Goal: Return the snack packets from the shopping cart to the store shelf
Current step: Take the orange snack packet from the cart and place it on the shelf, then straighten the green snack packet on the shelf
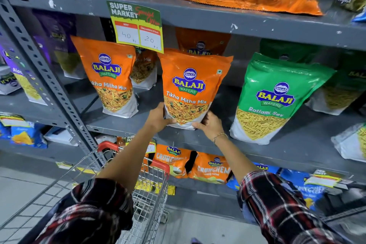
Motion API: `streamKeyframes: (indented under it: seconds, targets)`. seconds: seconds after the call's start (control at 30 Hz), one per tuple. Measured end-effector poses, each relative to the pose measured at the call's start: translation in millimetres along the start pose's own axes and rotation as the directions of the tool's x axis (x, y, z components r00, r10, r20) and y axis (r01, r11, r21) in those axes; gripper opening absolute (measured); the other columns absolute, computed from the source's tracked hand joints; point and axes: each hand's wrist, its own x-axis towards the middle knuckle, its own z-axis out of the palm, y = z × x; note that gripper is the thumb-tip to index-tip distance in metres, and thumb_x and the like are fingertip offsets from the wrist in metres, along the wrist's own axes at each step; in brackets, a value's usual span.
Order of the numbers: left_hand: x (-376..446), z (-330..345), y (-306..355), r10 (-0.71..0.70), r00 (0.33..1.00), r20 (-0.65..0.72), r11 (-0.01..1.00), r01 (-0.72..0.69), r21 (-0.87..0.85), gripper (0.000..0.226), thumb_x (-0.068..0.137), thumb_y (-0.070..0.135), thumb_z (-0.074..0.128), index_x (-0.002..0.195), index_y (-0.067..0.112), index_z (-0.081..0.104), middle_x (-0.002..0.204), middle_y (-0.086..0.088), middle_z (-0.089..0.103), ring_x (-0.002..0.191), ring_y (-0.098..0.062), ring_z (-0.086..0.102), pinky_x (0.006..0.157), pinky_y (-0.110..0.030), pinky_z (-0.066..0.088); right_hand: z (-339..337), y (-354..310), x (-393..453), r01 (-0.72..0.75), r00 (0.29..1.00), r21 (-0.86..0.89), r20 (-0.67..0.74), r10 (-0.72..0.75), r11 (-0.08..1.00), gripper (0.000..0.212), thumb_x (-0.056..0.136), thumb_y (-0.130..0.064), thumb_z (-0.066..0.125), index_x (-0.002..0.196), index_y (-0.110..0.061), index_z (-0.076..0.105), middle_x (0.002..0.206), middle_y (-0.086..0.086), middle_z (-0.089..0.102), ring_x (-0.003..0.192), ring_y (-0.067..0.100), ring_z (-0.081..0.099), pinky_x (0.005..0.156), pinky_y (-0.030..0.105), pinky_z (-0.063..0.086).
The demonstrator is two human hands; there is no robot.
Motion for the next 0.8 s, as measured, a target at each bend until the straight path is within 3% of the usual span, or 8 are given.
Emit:
streamKeyframes:
  seconds: [0.33,0.43,0.5,0.57,0.63,0.67,0.73,0.8]
  targets:
    - [-14,4,9,-0.004,0.999,0.032,0.992,0.008,-0.126,0.075,0.075,0.019,0.075,0.135,0.007,0.031,0.137,-0.012,0.051,0.125,-0.029,0.049,0.091,-0.028,0.041,-9,-6,-11,-0.022,0.998,-0.027,0.061,0.024,0.999,0.067,0.076,-0.013,0.074,0.133,-0.009,0.039,0.136,0.01,0.054,0.122,0.026,0.054,0.103,0.044,0.047]
    - [-38,17,13,-0.064,0.993,-0.095,0.92,0.022,-0.391,0.088,0.075,0.007,0.074,0.144,0.006,0.02,0.134,-0.004,0.039,0.123,-0.017,0.04,0.086,-0.012,0.043,-16,6,-36,-0.018,0.99,-0.014,-0.14,0.016,1.0,0.057,0.079,-0.014,0.073,0.128,-0.004,0.047,0.122,0.013,0.061,0.11,0.025,0.06,0.089,0.019,0.051]
    - [-59,36,17,-0.123,0.939,-0.32,0.887,-0.04,-0.459,0.055,0.08,0.01,0.069,0.127,0.009,0.04,0.116,-0.003,0.045,0.106,-0.017,0.047,0.079,-0.022,0.046,-27,20,-62,0.046,0.895,-0.013,-0.443,-0.047,0.999,0.032,0.08,-0.013,0.072,0.106,0.0,0.06,0.101,0.017,0.065,0.093,0.03,0.064,0.068,0.006,0.044]
    - [-78,60,28,-0.01,0.917,-0.398,0.925,-0.143,-0.352,0.016,0.089,0.02,0.057,0.101,0.013,0.051,0.091,0.002,0.05,0.079,-0.009,0.051,0.069,-0.026,0.047,-47,37,-84,0.106,0.698,-0.025,-0.71,-0.092,0.994,0.023,0.079,-0.01,0.072,0.092,0.004,0.059,0.09,0.02,0.059,0.083,0.034,0.061,0.063,0.009,0.038]
    - [-87,88,48,0.203,0.957,-0.208,0.955,-0.24,-0.173,0.017,0.092,0.033,0.051,0.093,0.017,0.056,0.08,0.006,0.056,0.067,-0.001,0.05,0.061,-0.015,0.039,-78,53,-94,0.075,0.542,-0.016,-0.839,-0.054,0.997,0.03,0.076,-0.008,0.074,0.093,0.008,0.054,0.096,0.025,0.051,0.084,0.032,0.054,0.069,0.017,0.04]
    - [-87,101,65,0.258,0.964,-0.068,0.949,-0.266,-0.167,0.018,0.092,0.033,0.052,0.097,0.016,0.058,0.082,0.005,0.059,0.071,-0.003,0.053,0.062,-0.013,0.038,-94,60,-95,0.047,0.52,0.001,-0.854,-0.023,0.999,0.036,0.075,-0.008,0.075,0.097,0.01,0.053,0.102,0.028,0.049,0.088,0.033,0.053,0.074,0.025,0.042]
    - [-84,124,100,0.244,0.961,0.128,0.931,-0.195,-0.309,0.027,0.091,0.021,0.056,0.117,0.013,0.052,0.102,-0.004,0.057,0.09,-0.013,0.056,0.071,-0.014,0.045,-128,73,-91,-0.007,0.615,0.013,-0.788,0.015,1.0,0.053,0.073,-0.009,0.077,0.114,0.009,0.049,0.116,0.028,0.046,0.101,0.034,0.053,0.083,0.03,0.041]
    - [-73,139,130,0.117,0.976,0.184,0.842,0.0,-0.539,0.054,0.089,0.021,0.058,0.136,0.016,0.033,0.13,-0.009,0.044,0.114,-0.023,0.049,0.084,-0.024,0.048,-159,84,-82,-0.016,0.806,-0.057,-0.591,-0.021,0.998,0.071,0.072,-0.01,0.079,0.13,0.002,0.041,0.127,0.013,0.046,0.112,0.024,0.049,0.087,0.024,0.041]
